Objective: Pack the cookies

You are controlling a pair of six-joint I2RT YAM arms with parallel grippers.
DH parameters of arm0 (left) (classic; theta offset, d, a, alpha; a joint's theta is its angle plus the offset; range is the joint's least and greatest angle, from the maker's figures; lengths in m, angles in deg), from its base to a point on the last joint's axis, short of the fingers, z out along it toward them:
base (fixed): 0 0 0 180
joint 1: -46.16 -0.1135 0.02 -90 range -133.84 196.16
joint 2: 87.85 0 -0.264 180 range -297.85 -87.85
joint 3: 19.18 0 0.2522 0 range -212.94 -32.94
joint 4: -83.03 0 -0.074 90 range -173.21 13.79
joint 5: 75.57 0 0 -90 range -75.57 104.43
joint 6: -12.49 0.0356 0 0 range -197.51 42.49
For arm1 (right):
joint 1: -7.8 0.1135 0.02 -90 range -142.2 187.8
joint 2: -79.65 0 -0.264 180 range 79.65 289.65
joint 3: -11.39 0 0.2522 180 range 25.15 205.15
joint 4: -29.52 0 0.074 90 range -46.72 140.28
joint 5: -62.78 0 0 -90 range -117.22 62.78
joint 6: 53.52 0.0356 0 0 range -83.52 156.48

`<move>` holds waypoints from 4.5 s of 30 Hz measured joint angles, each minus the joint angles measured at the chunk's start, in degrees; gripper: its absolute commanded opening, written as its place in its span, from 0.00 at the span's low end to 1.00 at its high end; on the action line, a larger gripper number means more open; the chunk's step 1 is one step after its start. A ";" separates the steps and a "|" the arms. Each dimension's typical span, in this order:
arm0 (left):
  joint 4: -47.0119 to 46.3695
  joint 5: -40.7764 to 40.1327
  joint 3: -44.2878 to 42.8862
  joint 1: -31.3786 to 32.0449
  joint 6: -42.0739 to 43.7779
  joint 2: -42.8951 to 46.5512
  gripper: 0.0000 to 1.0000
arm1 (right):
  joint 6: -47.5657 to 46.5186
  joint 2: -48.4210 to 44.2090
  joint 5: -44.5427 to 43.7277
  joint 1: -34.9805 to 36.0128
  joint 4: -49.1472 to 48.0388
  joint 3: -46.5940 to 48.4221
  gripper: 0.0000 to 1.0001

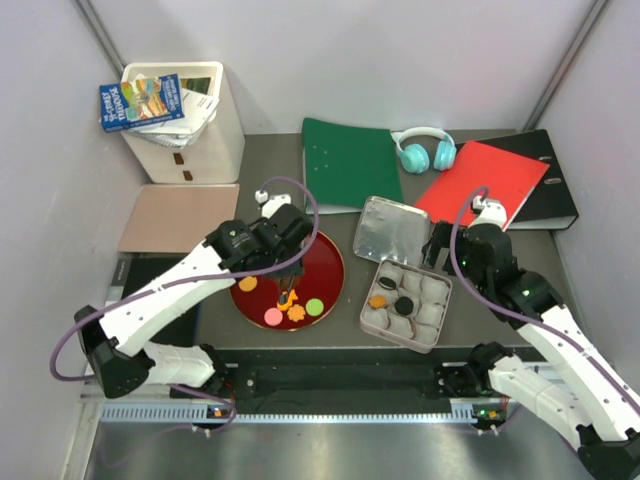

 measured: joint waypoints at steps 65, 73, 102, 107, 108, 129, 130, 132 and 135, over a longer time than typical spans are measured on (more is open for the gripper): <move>-10.01 25.20 -35.15 14.73 27.28 -39.87 0.45 | -1.57 -3.45 -7.87 -2.40 7.74 8.15 0.99; -10.03 24.87 -35.15 14.73 27.52 -39.87 0.56 | -1.55 -3.43 -7.72 -2.40 7.72 8.13 0.99; -3.98 -5.68 -4.52 -2.01 9.09 -3.78 0.33 | -1.14 -2.23 -4.92 -2.29 4.76 7.34 0.99; -0.79 -12.28 -0.48 -16.31 7.32 3.80 0.36 | -0.98 -1.64 -4.24 -1.77 4.09 6.03 0.99; -0.74 -12.63 0.44 -19.23 7.23 4.22 0.36 | -0.87 -1.51 -3.93 -1.77 3.78 5.68 0.99; -14.97 -10.60 -4.59 -53.86 8.94 -26.45 0.53 | 0.61 -2.67 -0.76 -1.51 3.28 1.62 0.99; -15.39 -10.62 -4.59 -55.63 9.38 -27.12 0.58 | 0.61 -2.67 -0.76 -1.51 3.26 1.55 0.99; -15.65 -10.67 -4.61 -58.84 10.27 -28.48 0.68 | 0.59 -2.69 -0.74 -1.49 3.15 1.16 0.99; -15.76 -10.62 -4.61 -61.86 11.39 -29.86 0.88 | 0.57 -2.36 -0.74 -1.38 2.89 0.90 0.99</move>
